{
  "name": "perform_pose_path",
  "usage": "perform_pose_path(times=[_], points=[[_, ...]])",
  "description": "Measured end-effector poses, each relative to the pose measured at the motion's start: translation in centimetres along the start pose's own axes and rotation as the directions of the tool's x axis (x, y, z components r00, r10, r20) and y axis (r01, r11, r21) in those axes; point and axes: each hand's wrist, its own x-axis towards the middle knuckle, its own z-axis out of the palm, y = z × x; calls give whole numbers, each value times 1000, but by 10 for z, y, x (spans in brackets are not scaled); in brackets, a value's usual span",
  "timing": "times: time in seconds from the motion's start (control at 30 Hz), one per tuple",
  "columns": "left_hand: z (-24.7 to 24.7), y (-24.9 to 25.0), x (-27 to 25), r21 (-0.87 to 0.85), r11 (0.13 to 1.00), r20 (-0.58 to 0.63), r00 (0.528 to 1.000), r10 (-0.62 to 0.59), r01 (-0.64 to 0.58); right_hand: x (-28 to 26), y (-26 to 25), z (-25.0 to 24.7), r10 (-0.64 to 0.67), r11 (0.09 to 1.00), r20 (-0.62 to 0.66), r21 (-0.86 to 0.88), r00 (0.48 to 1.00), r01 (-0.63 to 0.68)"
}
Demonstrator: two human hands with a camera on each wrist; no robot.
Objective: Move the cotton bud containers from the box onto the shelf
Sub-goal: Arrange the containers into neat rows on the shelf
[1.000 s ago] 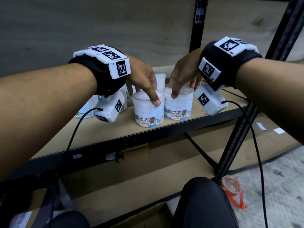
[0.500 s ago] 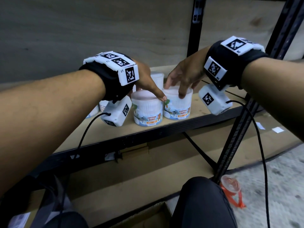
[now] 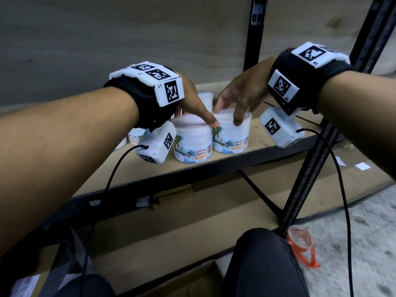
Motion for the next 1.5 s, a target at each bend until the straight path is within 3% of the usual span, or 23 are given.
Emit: perform_pose_path(times=[0.23,0.43,0.53,0.7,0.83,1.2,1.5], points=[[3,0,-6,39,999,-52,998,-28,30,2,0,1,6,1000,-6,-6,1000,-6],[3,-23,-10,-115,993,-3,1000,6,-7,-3,-4,0,31,999,36,13,999,-31],[-6,-47,-18,-120,993,-80,997,5,-14,-7,-12,-2,51,999,39,14,998,-51],[-18,-97,-29,-150,988,-125,991,-50,31,3,-42,-7,32,999,-116,-12,993,-34],[-20,-133,-39,-121,989,-147,984,-101,84,18,-75,0,-49,997,-202,53,978,61],[-7,-182,-35,141,983,-259,963,-74,114,51,-162,20,-249,964,-250,-152,936,216],[3,-198,-6,134,985,-181,980,-83,108,73,-191,38,-288,919,-272,-347,918,185]])
